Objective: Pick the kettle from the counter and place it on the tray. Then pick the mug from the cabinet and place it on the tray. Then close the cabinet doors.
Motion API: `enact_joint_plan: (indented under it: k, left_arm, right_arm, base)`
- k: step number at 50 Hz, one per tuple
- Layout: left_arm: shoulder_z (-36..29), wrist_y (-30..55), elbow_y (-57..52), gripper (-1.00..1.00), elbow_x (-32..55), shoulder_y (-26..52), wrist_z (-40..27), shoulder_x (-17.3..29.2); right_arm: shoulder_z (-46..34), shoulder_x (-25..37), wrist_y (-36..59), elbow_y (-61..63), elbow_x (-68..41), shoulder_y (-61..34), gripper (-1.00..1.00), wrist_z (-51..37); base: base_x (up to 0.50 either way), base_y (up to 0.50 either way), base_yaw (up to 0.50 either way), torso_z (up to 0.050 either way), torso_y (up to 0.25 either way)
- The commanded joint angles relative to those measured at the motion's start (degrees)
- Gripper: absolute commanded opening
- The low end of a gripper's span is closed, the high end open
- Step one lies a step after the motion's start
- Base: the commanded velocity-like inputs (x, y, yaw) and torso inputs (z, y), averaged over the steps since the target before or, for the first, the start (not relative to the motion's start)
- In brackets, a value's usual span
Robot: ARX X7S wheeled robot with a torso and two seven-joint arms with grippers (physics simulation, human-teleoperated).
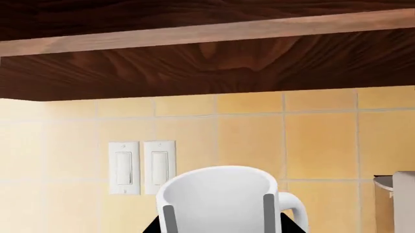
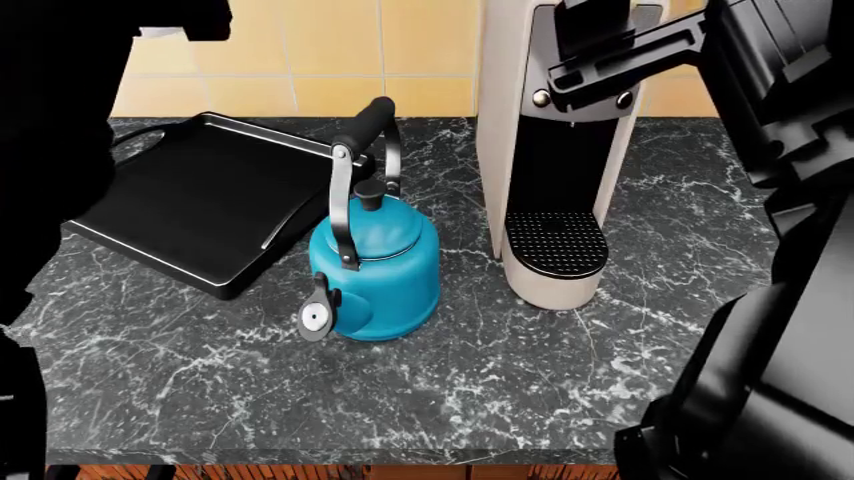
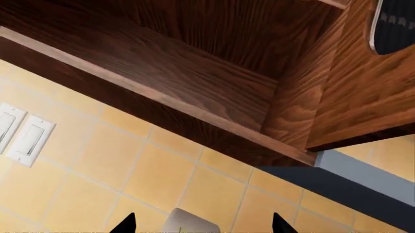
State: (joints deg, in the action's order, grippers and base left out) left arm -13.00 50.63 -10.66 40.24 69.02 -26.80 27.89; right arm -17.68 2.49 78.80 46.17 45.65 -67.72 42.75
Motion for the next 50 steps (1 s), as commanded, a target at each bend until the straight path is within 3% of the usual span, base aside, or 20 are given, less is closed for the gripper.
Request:
enact_joint_plan:
  k: [1,30,50]
  left_arm:
    - [-0.41,-3.94,1.75,-1.00,-1.93,-3.81,0.48,0.88]
    - [-2.13,-14.88,7.79,-1.00,-7.92,-11.09,2.17,1.08]
    - [-1.95,-17.14,9.40,-1.00,-8.58,-13.43,2.62,1.54]
  right_arm:
    - [0.55,0.48,-0.36,0.24,-1.47,0.93,1.00,-1.17]
    - [1.46,1.15,-1.12,0.56,-4.45,2.44,1.00,-3.41]
    - [1.63,1.71,-1.05,0.51,-5.71,2.80,1.00,-4.16]
  base:
    - [0.00,0.00,0.00,0.000,0.000]
    - [0.00,0.00,0.00,0.001,0.000]
    - [0.00,0.00,0.00,0.000,0.001]
